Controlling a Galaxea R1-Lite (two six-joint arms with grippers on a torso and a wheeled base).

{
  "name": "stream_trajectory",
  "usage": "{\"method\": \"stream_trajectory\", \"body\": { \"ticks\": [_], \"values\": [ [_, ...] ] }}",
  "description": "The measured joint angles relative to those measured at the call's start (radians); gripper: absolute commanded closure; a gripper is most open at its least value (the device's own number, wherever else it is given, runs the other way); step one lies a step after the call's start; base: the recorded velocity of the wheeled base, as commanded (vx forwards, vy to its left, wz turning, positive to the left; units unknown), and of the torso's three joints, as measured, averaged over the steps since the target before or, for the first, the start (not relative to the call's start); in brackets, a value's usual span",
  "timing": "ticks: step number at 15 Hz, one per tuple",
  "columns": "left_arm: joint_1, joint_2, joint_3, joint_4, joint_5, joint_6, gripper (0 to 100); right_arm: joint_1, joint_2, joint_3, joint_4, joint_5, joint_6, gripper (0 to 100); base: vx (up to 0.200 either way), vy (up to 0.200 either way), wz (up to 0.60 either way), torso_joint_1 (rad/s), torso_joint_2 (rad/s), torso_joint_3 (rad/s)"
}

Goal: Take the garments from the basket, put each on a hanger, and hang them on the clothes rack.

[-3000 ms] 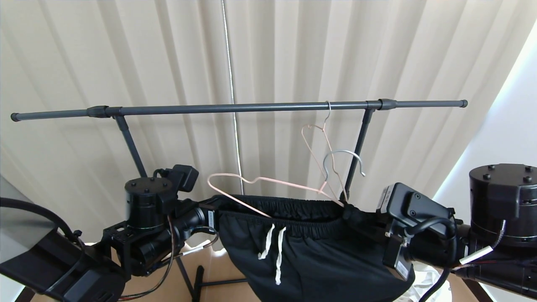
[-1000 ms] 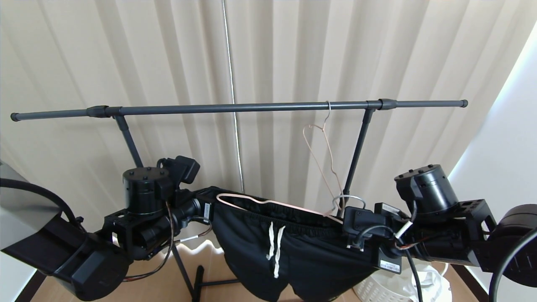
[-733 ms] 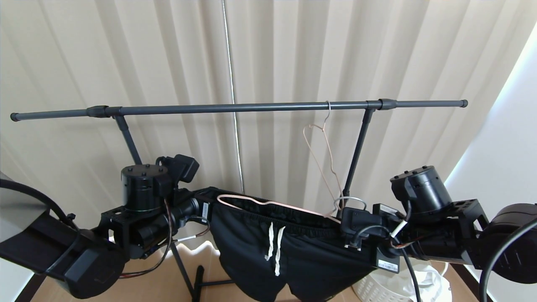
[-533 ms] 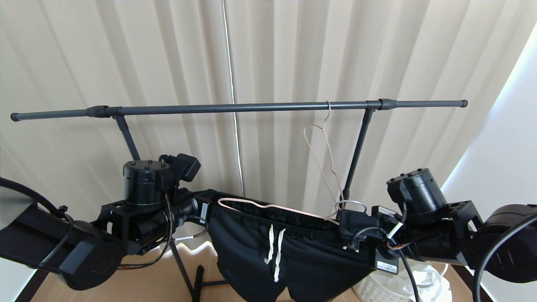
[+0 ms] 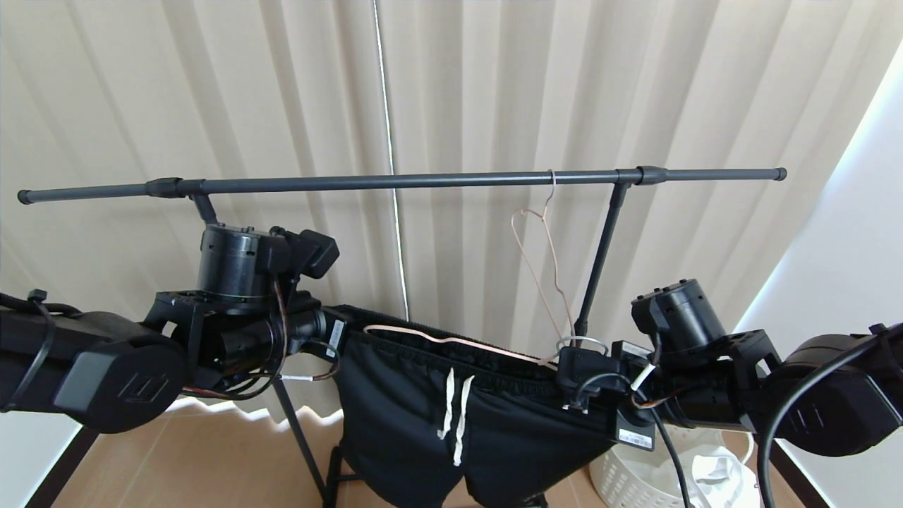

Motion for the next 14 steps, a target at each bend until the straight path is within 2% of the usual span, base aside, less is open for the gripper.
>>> {"method": "stream_trajectory", "body": {
  "ticks": [7, 11, 14],
  "values": [
    [-0.044, -0.059, -0.011, 0.086, 0.000, 0.034, 100, -0.013, 0.054, -0.050, 0.042, -0.034, -0.017, 100, 0.000, 0.000, 0.00, 0.000, 0.00, 0.000],
    [-0.110, -0.104, -0.071, 0.240, 0.000, 0.032, 100, -0.013, 0.073, -0.088, 0.043, -0.034, -0.012, 100, 0.000, 0.000, 0.00, 0.000, 0.00, 0.000],
    [-0.162, -0.127, -0.100, 0.274, 0.000, 0.029, 100, -0.013, 0.062, -0.113, 0.042, -0.026, 0.004, 100, 0.000, 0.000, 0.00, 0.000, 0.00, 0.000]
  ]
}}
